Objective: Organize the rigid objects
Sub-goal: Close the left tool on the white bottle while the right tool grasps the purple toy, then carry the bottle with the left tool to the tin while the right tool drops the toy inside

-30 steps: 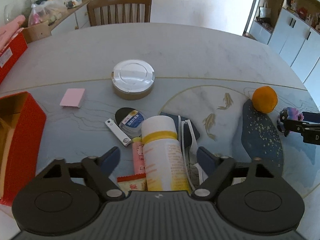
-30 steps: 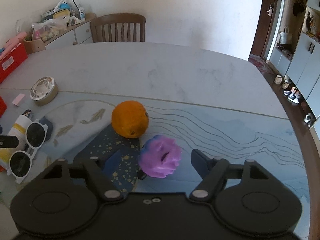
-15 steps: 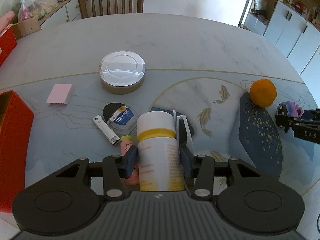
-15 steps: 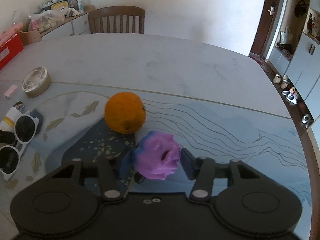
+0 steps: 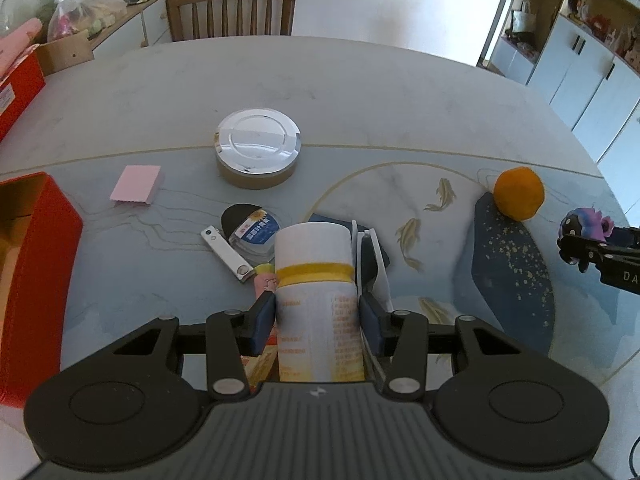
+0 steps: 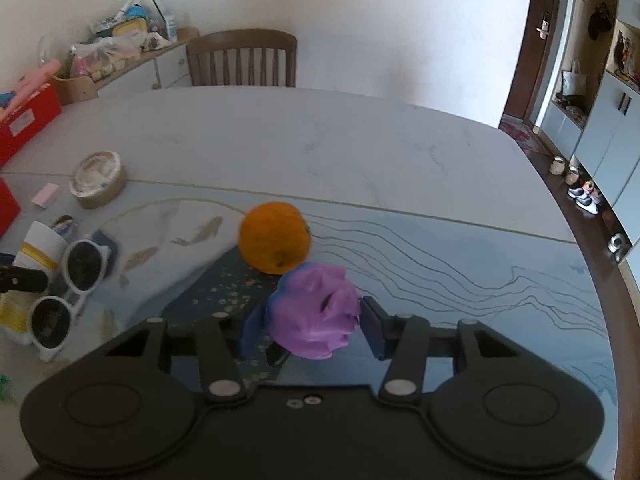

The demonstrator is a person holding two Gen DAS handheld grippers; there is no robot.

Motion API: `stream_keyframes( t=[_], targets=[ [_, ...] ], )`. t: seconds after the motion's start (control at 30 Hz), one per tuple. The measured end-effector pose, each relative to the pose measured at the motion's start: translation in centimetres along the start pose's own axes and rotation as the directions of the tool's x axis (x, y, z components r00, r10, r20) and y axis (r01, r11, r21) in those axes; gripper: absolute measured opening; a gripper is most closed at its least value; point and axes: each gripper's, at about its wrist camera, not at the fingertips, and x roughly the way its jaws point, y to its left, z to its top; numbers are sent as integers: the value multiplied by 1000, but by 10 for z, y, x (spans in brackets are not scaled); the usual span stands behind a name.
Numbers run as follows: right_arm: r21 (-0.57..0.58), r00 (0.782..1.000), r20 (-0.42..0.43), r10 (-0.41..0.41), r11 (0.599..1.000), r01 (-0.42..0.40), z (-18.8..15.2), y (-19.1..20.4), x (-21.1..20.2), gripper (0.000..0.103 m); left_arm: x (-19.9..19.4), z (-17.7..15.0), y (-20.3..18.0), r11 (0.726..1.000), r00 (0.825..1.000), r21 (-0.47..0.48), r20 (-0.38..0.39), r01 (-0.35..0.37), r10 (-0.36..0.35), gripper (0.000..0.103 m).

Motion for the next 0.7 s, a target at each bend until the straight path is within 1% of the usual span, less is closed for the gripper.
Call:
stream_keyframes(
  t=[0.17,0.37,0.53,0.7],
  targets=[
    [-3,999,32,38,999,-38,7,13,-22,51,-12,-2,5,1000,1000,-12,18,24,-24,45],
    [-39,996,52,77,996,-75,13,40,-45,51,-25,-7,19,998,998,-32,36,53,-52,45],
    [-66,993,64,102,993,-98,19,65,-56,51,-39,-11,34,996,994,-50,87,68,-64,45],
    [-88,988,70,141,987,-135,27,92,-62,51,-55,-9,54,994,989,-63,118,95,-87,45]
  ],
)
